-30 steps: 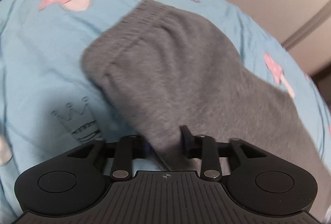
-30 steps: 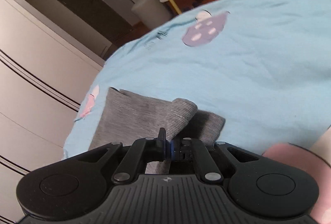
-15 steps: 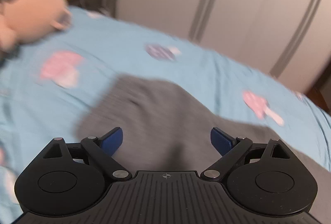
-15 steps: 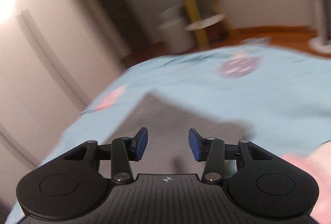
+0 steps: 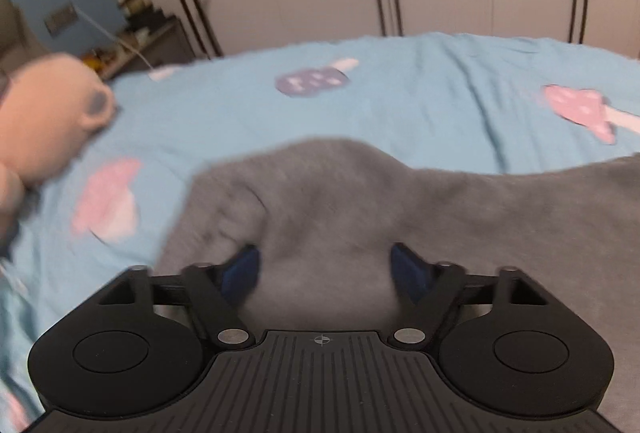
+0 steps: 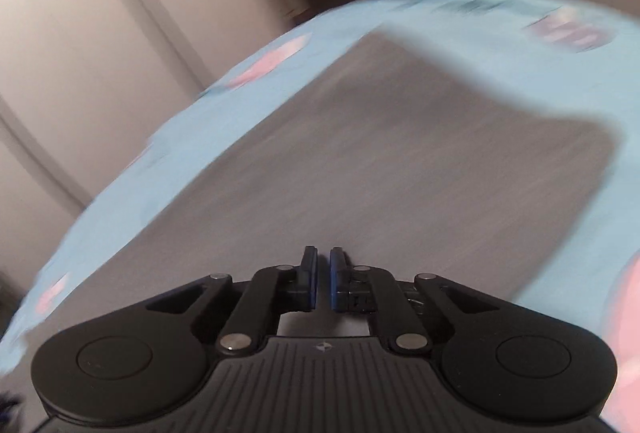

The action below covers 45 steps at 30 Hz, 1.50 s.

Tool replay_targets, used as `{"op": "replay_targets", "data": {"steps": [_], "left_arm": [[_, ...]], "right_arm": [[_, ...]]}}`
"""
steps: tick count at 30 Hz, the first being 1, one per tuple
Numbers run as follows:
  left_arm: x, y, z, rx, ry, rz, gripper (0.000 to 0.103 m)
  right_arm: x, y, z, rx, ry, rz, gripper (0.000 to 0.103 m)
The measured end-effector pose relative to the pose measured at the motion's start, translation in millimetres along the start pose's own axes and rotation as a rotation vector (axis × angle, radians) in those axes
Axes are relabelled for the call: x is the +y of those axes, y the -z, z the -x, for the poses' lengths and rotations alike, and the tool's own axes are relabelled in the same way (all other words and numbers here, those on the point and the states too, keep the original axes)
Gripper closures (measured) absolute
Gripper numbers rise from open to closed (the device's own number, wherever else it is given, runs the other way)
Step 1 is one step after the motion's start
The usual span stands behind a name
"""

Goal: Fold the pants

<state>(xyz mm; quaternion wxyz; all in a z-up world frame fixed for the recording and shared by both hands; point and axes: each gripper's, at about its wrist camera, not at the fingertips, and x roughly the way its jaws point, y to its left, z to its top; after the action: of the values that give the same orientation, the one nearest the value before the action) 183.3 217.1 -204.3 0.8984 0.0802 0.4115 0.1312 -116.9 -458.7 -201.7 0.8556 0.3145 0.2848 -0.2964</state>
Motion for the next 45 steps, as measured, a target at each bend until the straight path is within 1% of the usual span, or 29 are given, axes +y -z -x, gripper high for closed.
{"op": "replay_targets", "data": {"steps": [2, 3, 4, 5, 6, 7, 9, 11, 12, 13, 14, 17, 18, 22, 24, 26, 29, 32, 35, 36, 37, 38, 39, 40, 41, 42, 43, 44, 45], "left_arm": [[3.7, -8.2, 9.3, -0.015, -0.054, 0.007, 0.034], [4.7, -11.2, 14.5, -0.035, -0.064, 0.010, 0.026], [1.3, -11.9, 22.2, -0.062, -0.048, 0.006, 0.019], [-2.3, -10.2, 30.8, -0.089, -0.005, -0.007, 0.010], [-7.0, -5.6, 40.4, -0.112, 0.042, -0.022, 0.008], [-12.9, -1.2, 45.6, -0.122, 0.065, -0.029, 0.007], [-26.5, 8.9, 45.9, -0.087, 0.090, -0.040, 0.007], [-34.8, 16.0, 34.3, 0.003, 0.054, -0.023, 0.007], [-37.2, 19.5, 29.2, 0.073, 0.017, -0.003, 0.007], [-38.3, 22.8, 28.8, 0.110, -0.002, 0.020, 0.007], [-37.1, 24.7, 32.3, 0.115, -0.001, 0.052, 0.007], [-37.3, 31.9, 61.7, 0.052, 0.074, 0.115, 0.007], [-42.0, 36.4, 74.4, 0.025, 0.103, 0.120, 0.006], [-75.6, 47.0, 96.3, -0.083, 0.196, 0.064, 0.005], [-87.7, 51.4, 94.3, -0.085, 0.236, 0.036, 0.004], [-89.4, 53.6, 82.2, -0.045, 0.255, 0.035, 0.004], [-83.7, 53.4, 56.9, 0.038, 0.236, 0.080, 0.003], [-73.1, 53.3, 44.3, 0.026, 0.248, 0.155, 0.002], [-76.0, 52.9, 37.4, 0.017, 0.232, 0.153, 0.000], [-80.4, 53.1, 35.7, 0.015, 0.218, 0.132, 0.000], [-84.8, 53.4, 35.1, 0.009, 0.202, 0.109, 0.000], [-87.8, 53.3, 35.8, 0.004, 0.192, 0.094, 0.000], [-90.4, 53.7, 36.8, -0.002, 0.184, 0.084, 0.000], [-91.4, 55.5, 38.3, -0.006, 0.182, 0.082, 0.000], [-91.1, 55.4, 37.0, -0.012, 0.184, 0.085, 0.000], [-91.2, 55.9, 37.2, -0.016, 0.185, 0.086, 0.000], [-91.5, 56.1, 36.7, -0.020, 0.186, 0.085, 0.000], [-92.0, 56.4, 36.3, -0.026, 0.185, 0.082, 0.000], [-92.6, 57.1, 35.9, -0.034, 0.185, 0.077, 0.000]], "right_arm": [[-19.2, -16.5, 6.7, -0.051, 0.156, -0.050, 0.100], [-23.9, -21.9, 10.3, -0.070, 0.218, -0.051, 0.099], [-27.2, -25.3, 16.3, -0.089, 0.233, -0.061, 0.096], [-30.8, -25.4, 26.3, -0.106, 0.177, -0.088, 0.091], [-31.8, -23.1, 32.6, -0.103, 0.109, -0.100, 0.090], [-30.6, -19.3, 35.4, -0.079, 0.030, -0.098, 0.090], [-23.5, -9.2, 32.4, -0.032, -0.035, -0.062, 0.089], [-23.4, 0.3, 22.2, 0.020, -0.025, -0.026, 0.085], [-25.7, 2.8, 19.2, 0.019, -0.009, -0.021, 0.086], [-27.8, 2.1, 20.2, 0.005, -0.003, -0.028, 0.086], [-28.0, -1.2, 23.2, -0.010, 0.038, -0.038, 0.086], [-29.6, -10.2, 37.7, -0.070, 0.235, -0.008, 0.083], [-30.5, -11.8, 42.5, -0.086, 0.241, -0.001, 0.082], [-26.9, -14.9, 49.8, -0.092, 0.044, -0.034, 0.072], [-16.6, -16.1, 41.3, -0.083, -0.029, -0.024, 0.071], [-4.2, -18.6, 27.6, -0.072, -0.056, 0.008, 0.071], [15.6, -26.6, -1.7, -0.073, -0.065, 0.087, 0.071], [27.0, -42.4, -30.3, -0.059, -0.077, 0.134, 0.071], [32.4, -56.3, -63.1, -0.010, -0.118, 0.188, 0.071], [33.9, -60.1, -72.7, -0.005, -0.112, 0.219, 0.071], [34.1, -65.5, -81.3, -0.017, -0.069, 0.257, 0.075], [31.6, -73.5, -88.9, -0.046, 0.012, 0.280, 0.081], [26.0, -82.4, -94.2, -0.069, 0.065, 0.254, 0.101], [17.2, -93.0, -96.4, -0.084, 0.070, 0.180, 0.103], [12.3, -102.2, -93.3, -0.129, 0.129, 0.113, 0.100], [14.2, -107.5, -90.1, -0.167, 0.235, 0.123, 0.088], [14.7, -110.2, -84.0, -0.221, 0.286, 0.139, 0.087], [10.6, -111.7, -77.7, -0.241, 0.227, 0.111, 0.087], [4.3, -112.8, -74.3, -0.217, 0.120, 0.054, 0.083]]}}
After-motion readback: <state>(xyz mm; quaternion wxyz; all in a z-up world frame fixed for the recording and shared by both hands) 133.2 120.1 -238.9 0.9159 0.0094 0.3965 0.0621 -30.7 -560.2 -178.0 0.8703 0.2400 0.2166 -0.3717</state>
